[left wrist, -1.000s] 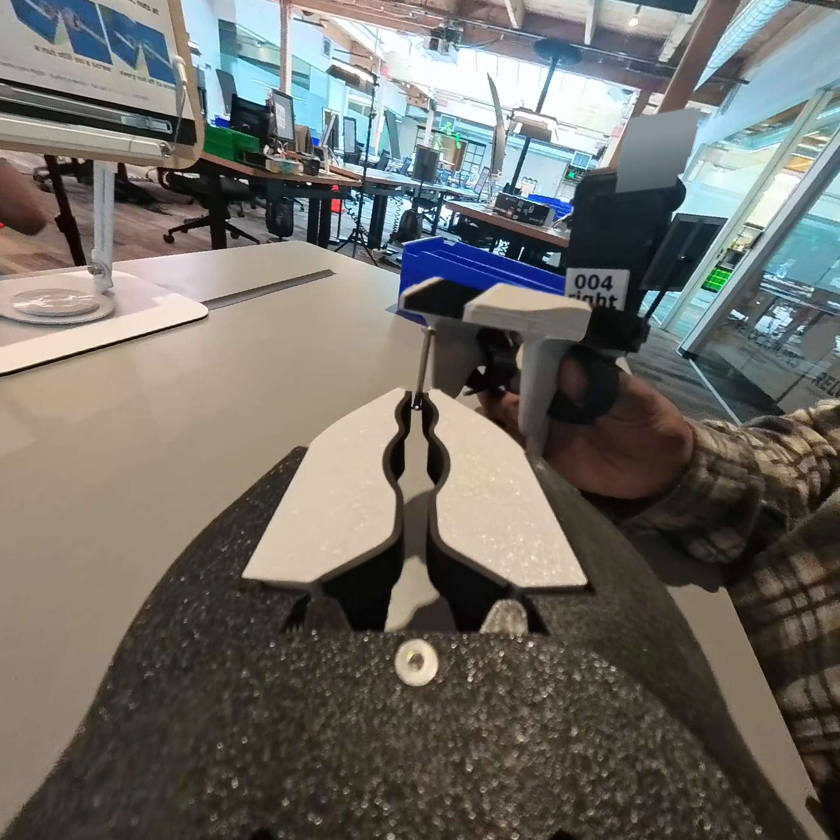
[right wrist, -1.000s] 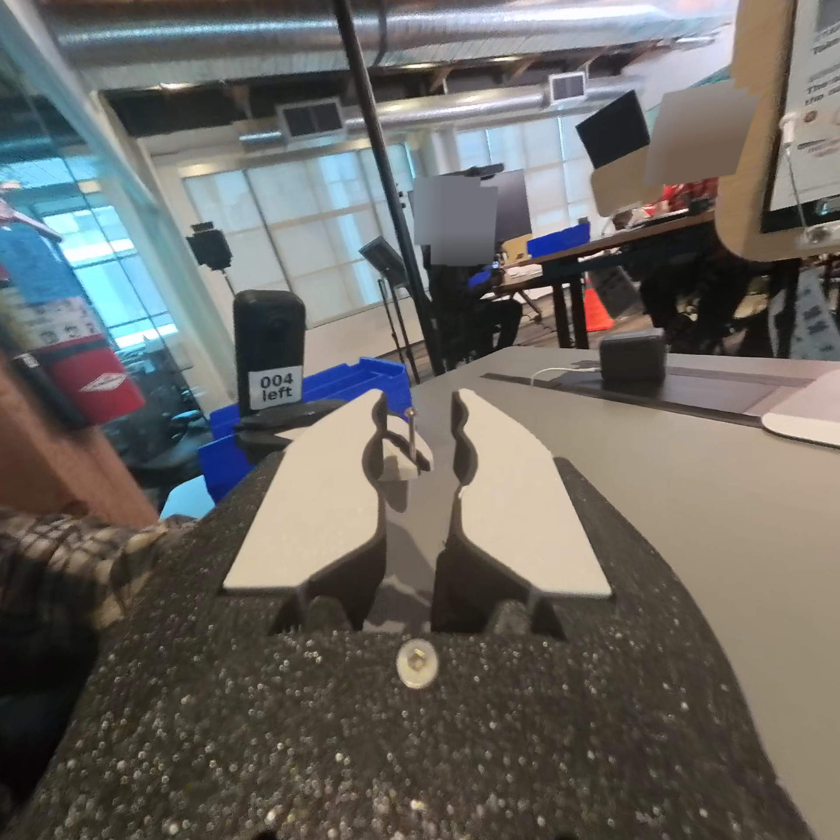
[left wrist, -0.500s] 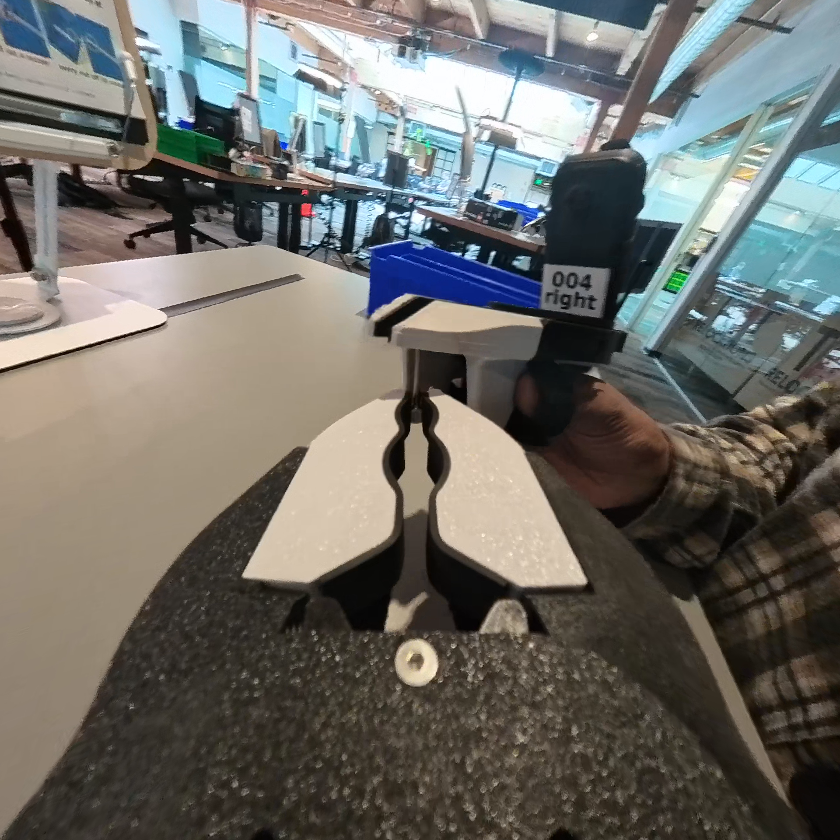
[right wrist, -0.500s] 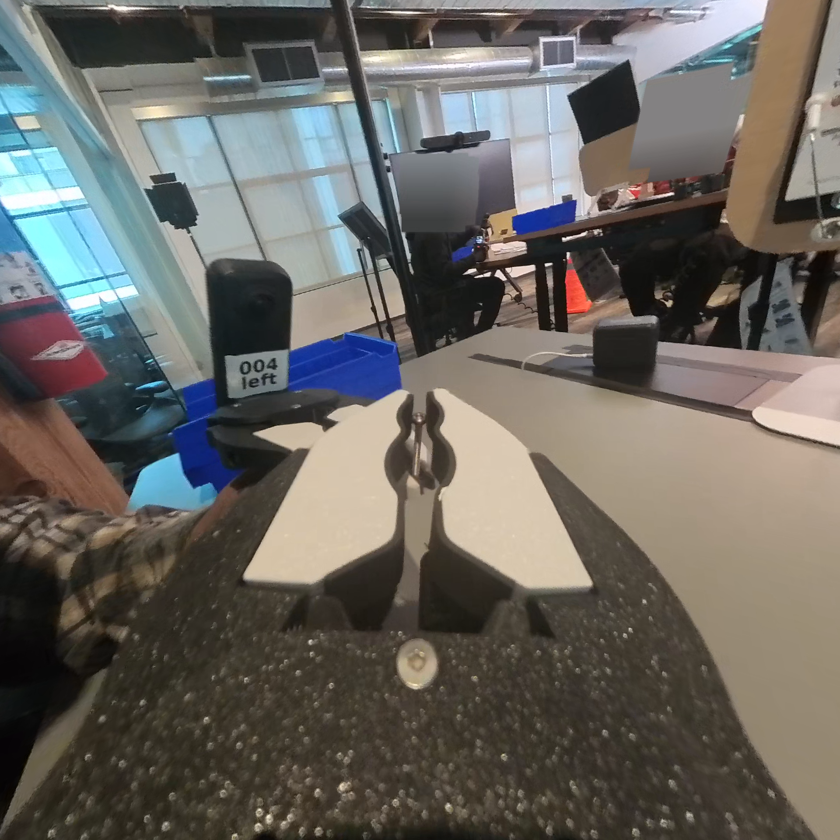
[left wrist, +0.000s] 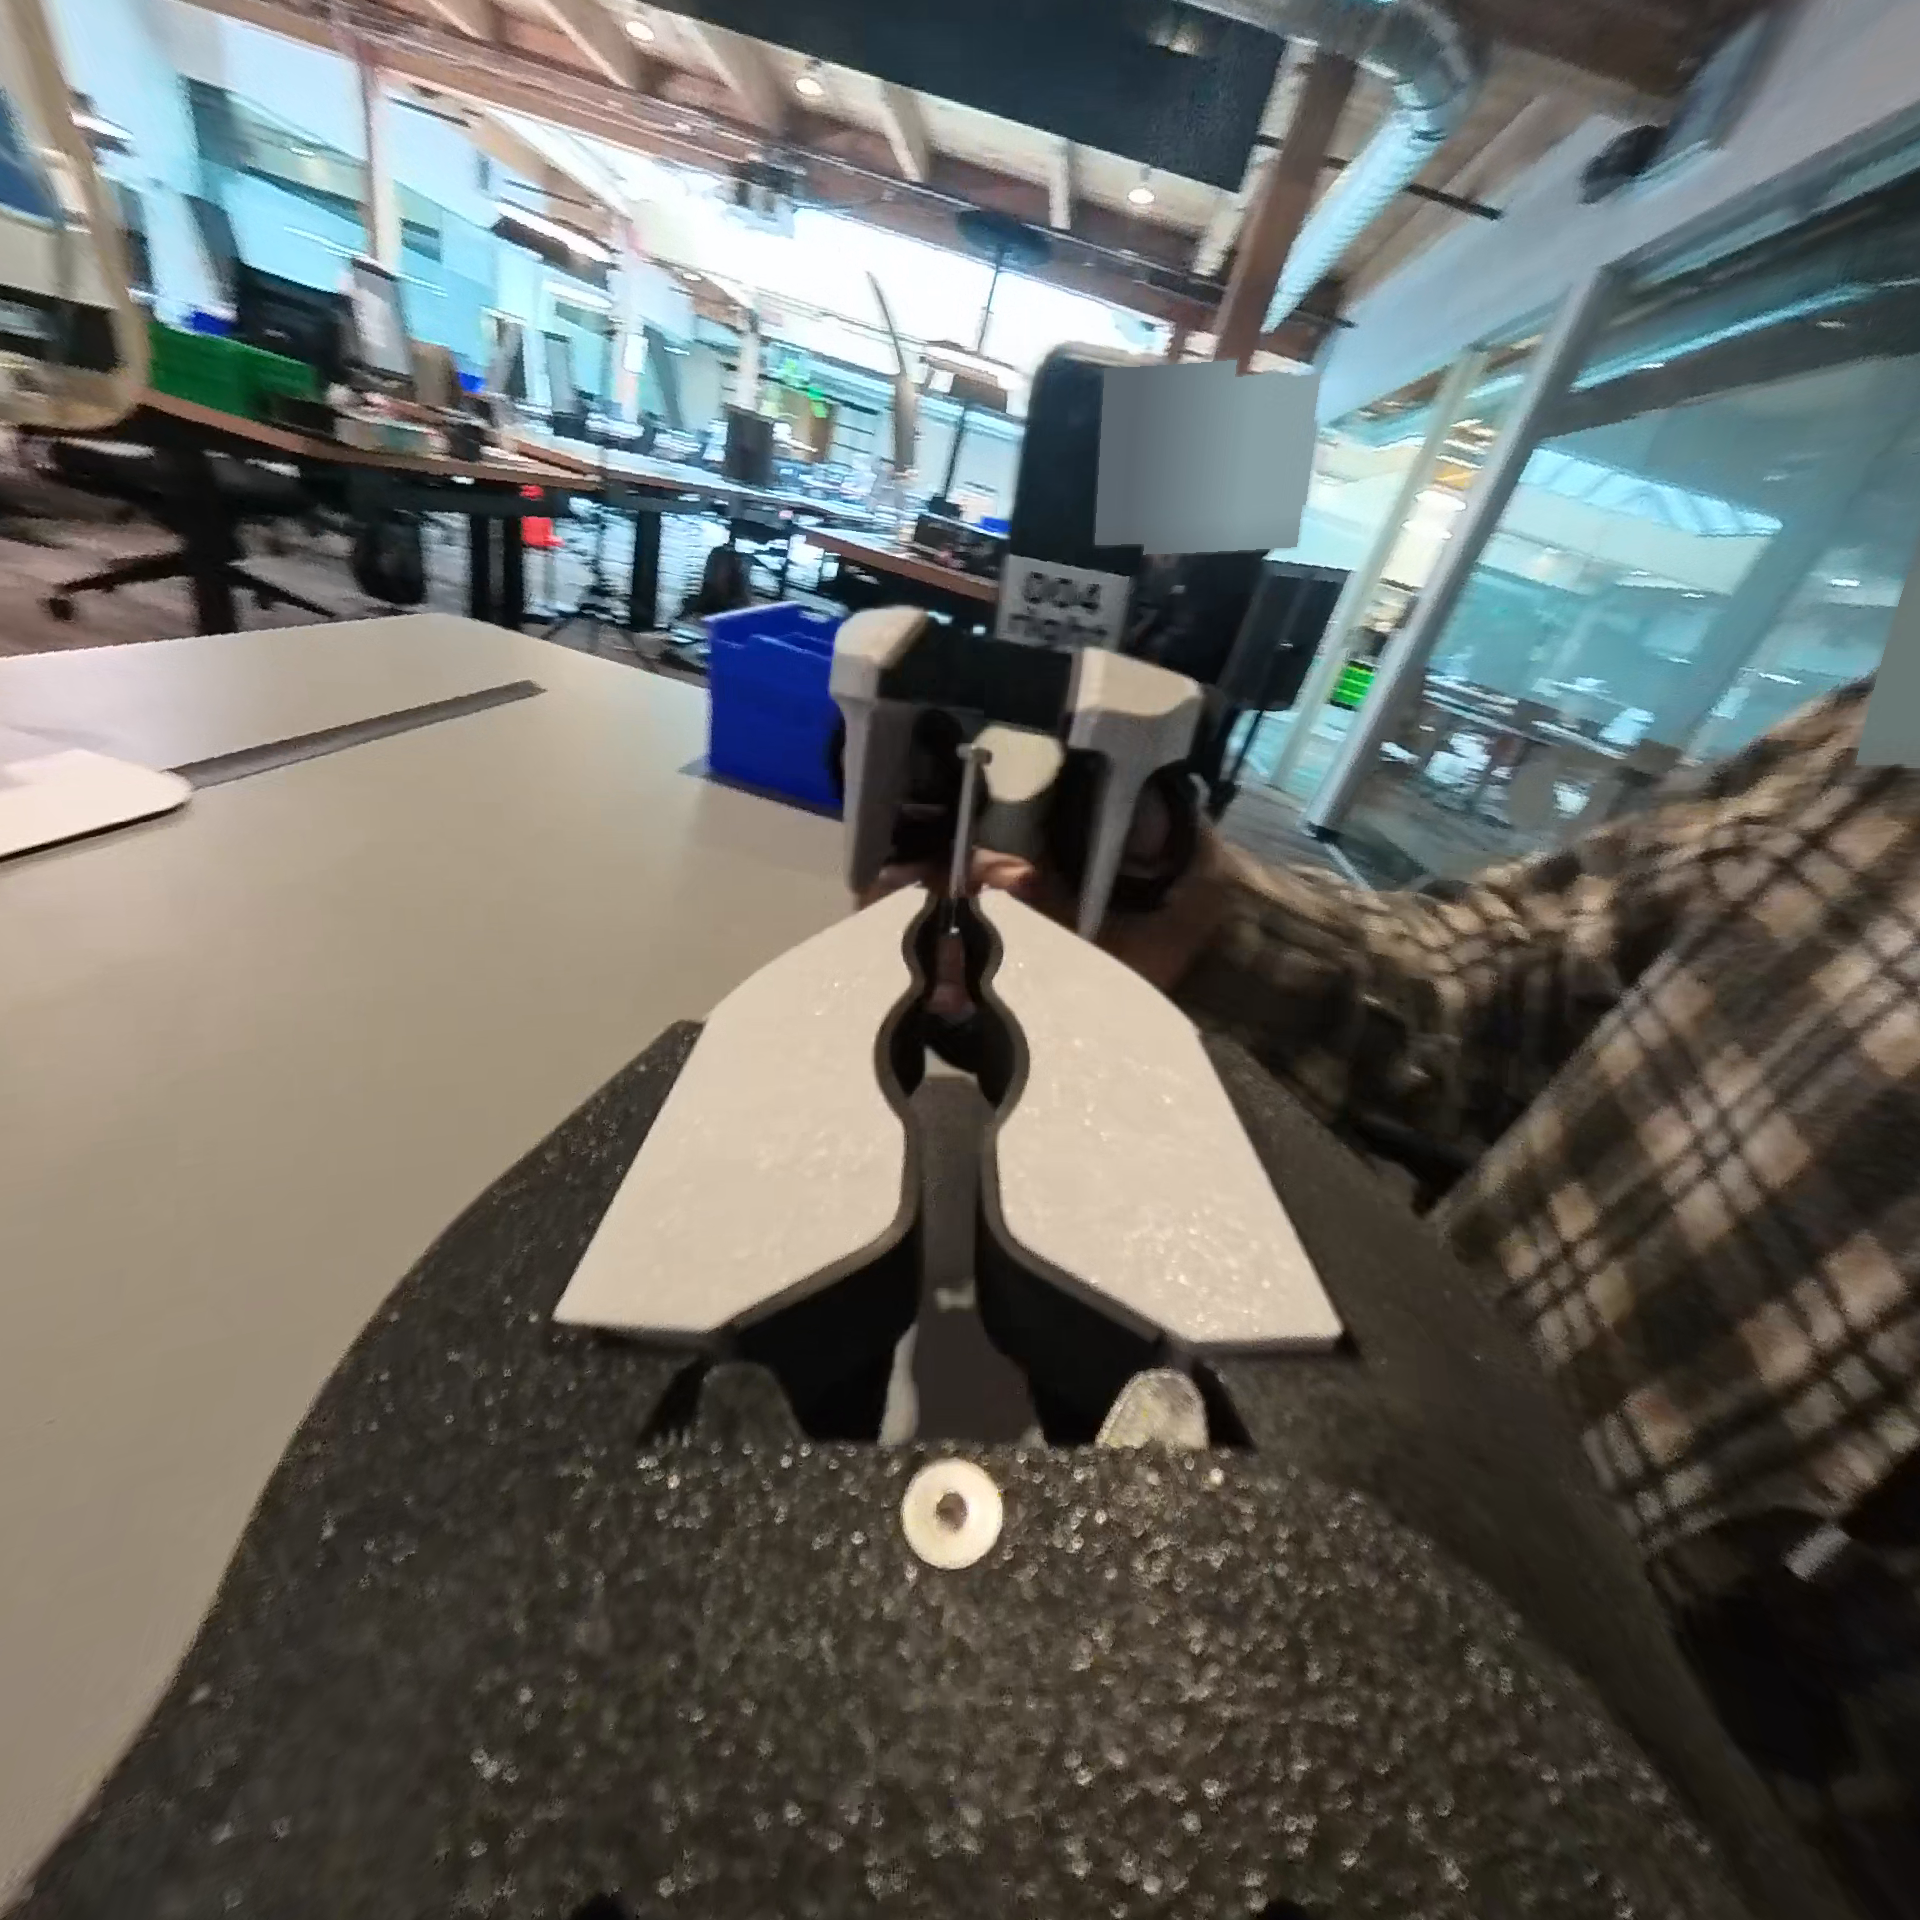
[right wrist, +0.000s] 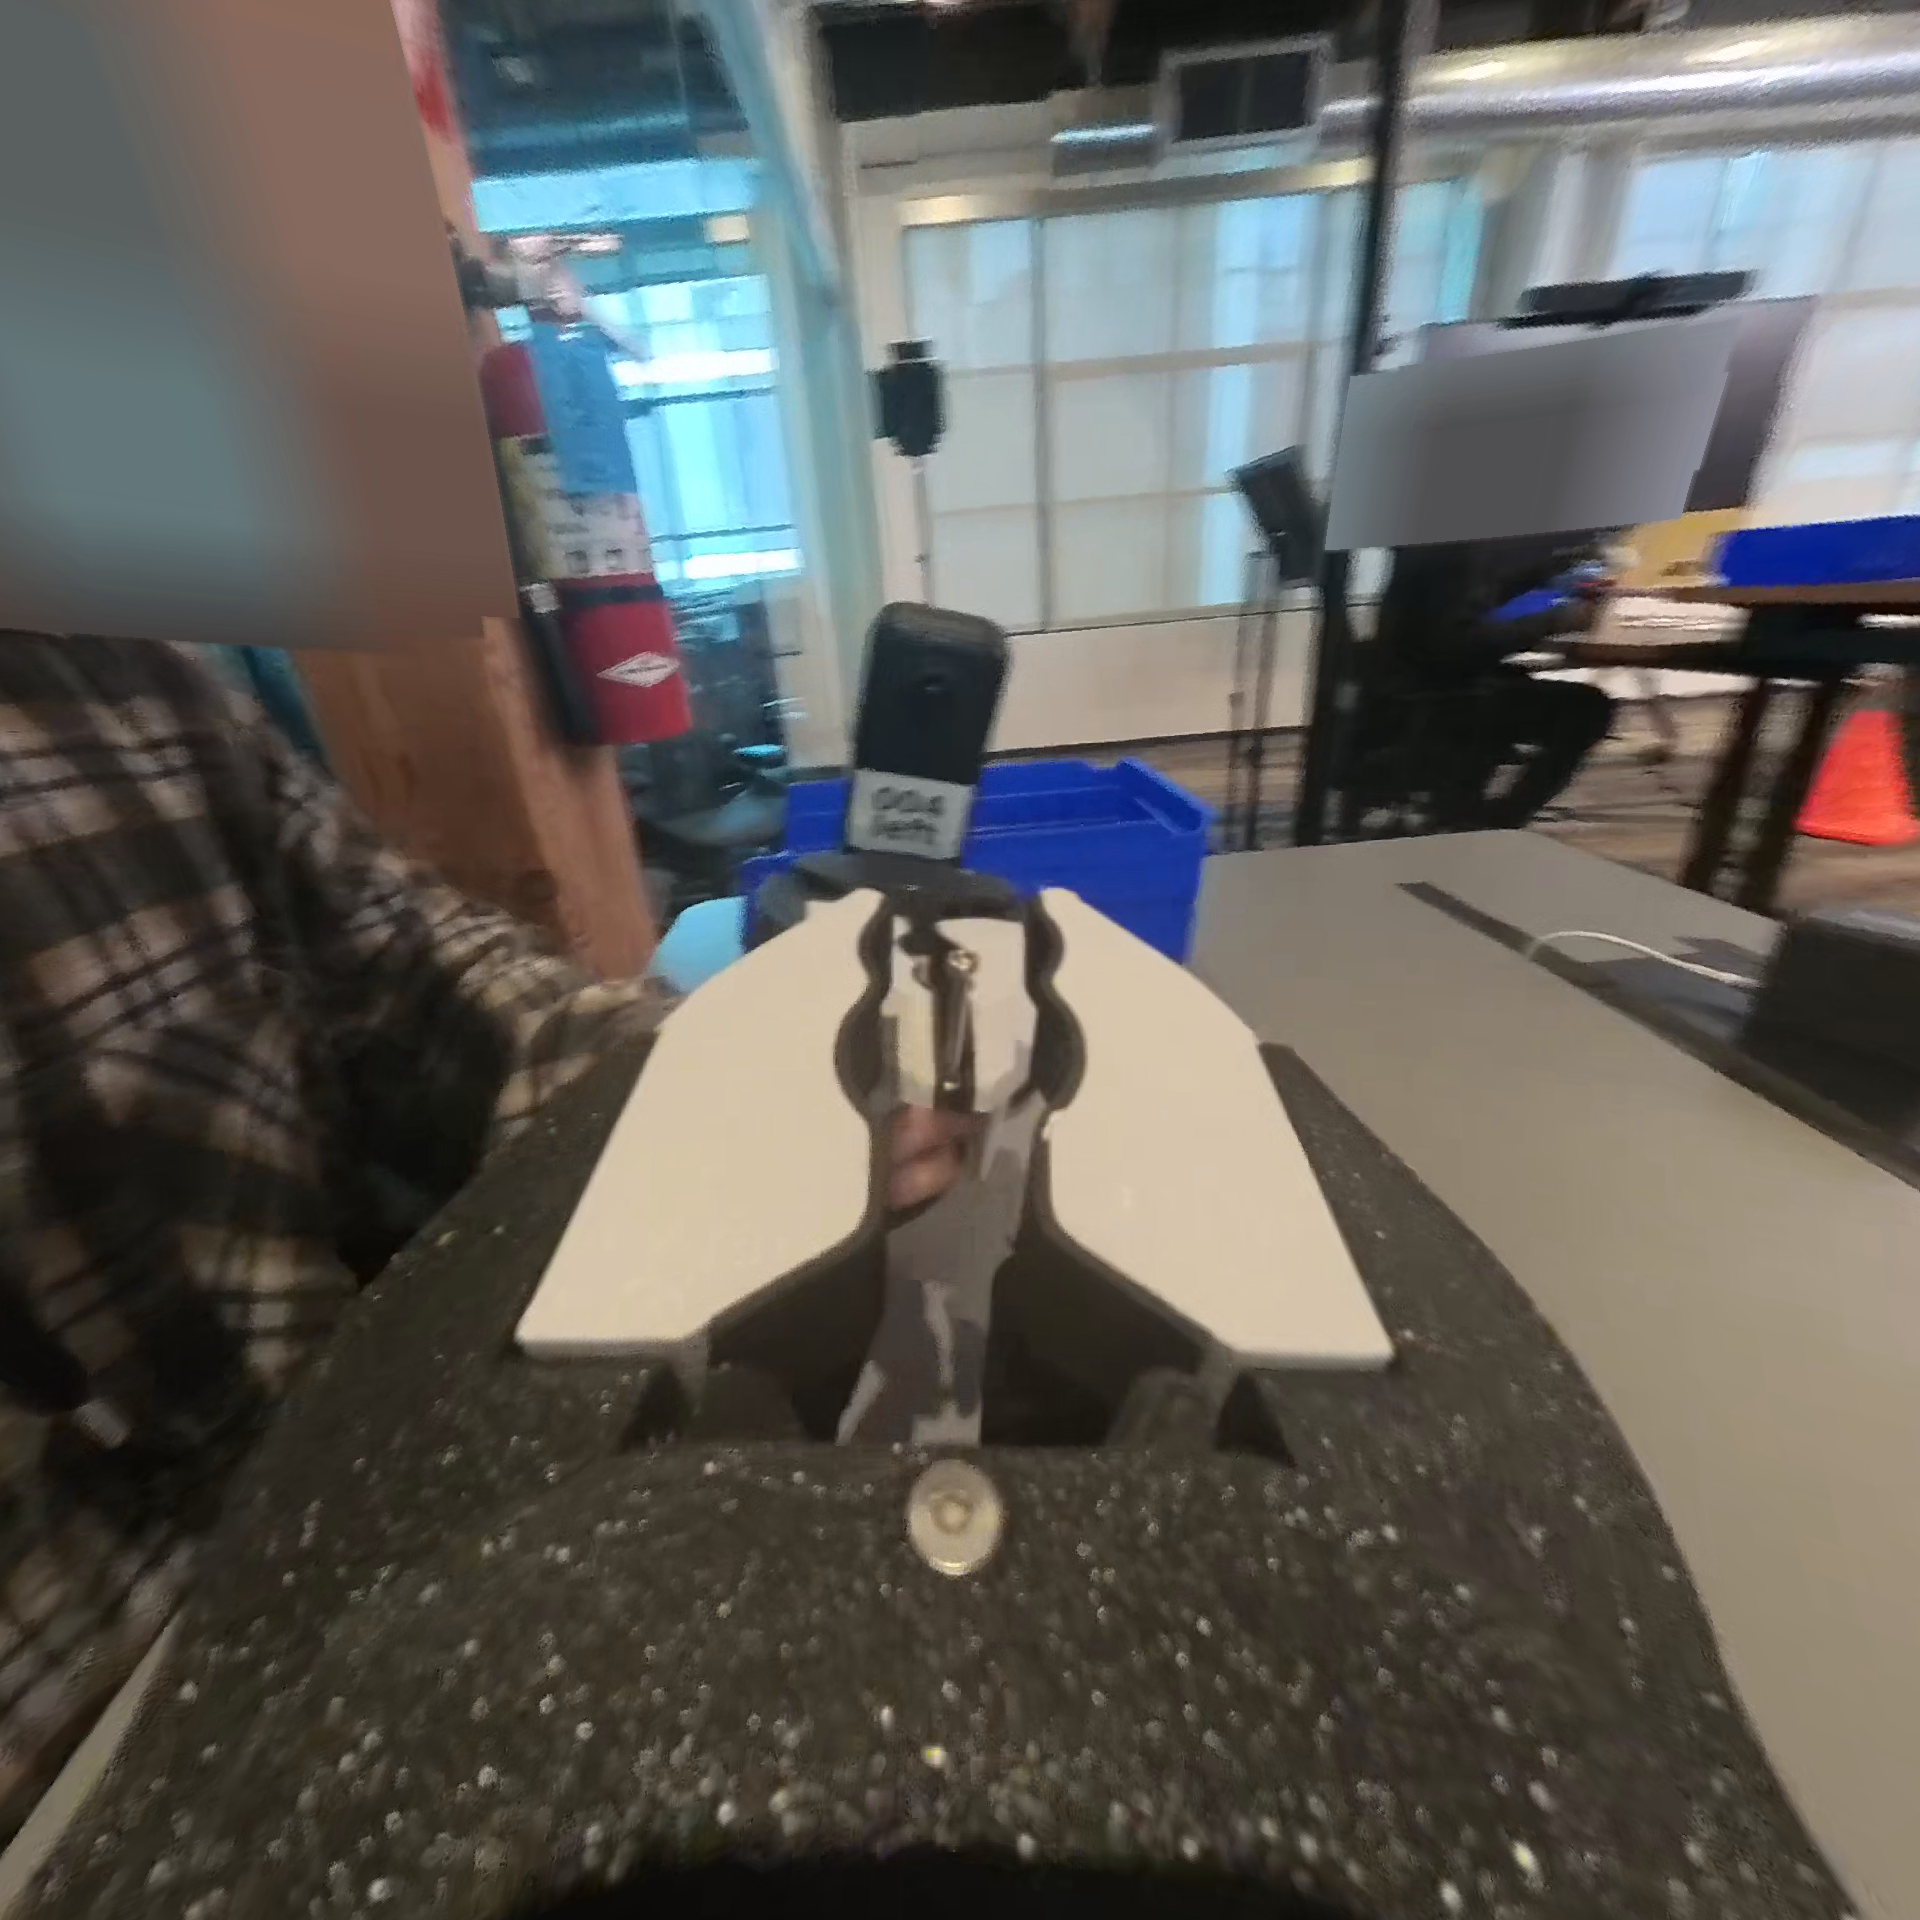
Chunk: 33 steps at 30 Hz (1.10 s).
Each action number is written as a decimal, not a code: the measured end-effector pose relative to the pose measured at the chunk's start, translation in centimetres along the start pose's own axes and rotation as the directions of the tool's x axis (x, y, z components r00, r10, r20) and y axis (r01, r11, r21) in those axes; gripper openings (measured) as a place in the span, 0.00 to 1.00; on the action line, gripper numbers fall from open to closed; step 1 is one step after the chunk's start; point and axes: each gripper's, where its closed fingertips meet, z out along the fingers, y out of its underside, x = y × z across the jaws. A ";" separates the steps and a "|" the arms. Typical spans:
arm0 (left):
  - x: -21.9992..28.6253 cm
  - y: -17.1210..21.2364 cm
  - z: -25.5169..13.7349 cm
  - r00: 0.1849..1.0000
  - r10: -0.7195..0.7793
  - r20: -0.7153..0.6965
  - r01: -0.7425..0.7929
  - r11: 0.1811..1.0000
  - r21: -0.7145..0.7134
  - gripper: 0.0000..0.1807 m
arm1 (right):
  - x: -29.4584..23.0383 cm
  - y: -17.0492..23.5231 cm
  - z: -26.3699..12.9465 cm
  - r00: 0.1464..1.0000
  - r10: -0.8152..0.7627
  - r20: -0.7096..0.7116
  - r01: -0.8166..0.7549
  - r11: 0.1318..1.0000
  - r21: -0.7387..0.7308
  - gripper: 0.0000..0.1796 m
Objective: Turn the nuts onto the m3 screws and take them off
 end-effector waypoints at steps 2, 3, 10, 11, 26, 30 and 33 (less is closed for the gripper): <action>-0.9 0.3 -0.3 0.997 0.013 0.080 -0.013 1.000 0.002 0.02 | 1.3 0.1 -0.5 0.989 0.007 -0.145 -0.005 1.000 0.014 0.18; -1.4 0.4 -0.5 0.993 0.020 0.118 -0.021 1.000 -0.001 0.02 | 1.9 0.1 -1.0 0.974 0.019 -0.226 -0.012 0.999 0.031 0.17; -3.1 1.0 -1.0 0.953 0.069 0.294 -0.062 0.998 -0.031 0.02 | 3.1 2.3 -2.8 0.819 0.144 -0.555 -0.098 0.989 0.112 0.17; -3.1 1.1 -0.9 0.950 0.078 0.303 -0.069 0.997 -0.040 0.02 | 2.8 2.5 -2.4 0.812 0.127 -0.569 -0.090 0.992 0.093 0.16; -2.6 1.3 -0.6 0.941 0.111 0.319 -0.097 0.994 -0.060 0.02 | 2.8 2.9 -0.1 0.777 0.112 -0.620 -0.079 0.994 0.080 0.04; -2.3 1.4 -0.5 0.950 0.105 0.296 -0.090 0.994 -0.063 0.02 | 2.7 2.9 -0.1 0.792 0.067 -0.607 -0.056 0.998 0.037 0.03; -1.7 1.0 -0.4 0.970 0.078 0.230 -0.072 0.997 -0.035 0.02 | 2.2 2.5 -0.2 0.845 0.042 -0.533 -0.036 0.999 0.022 0.03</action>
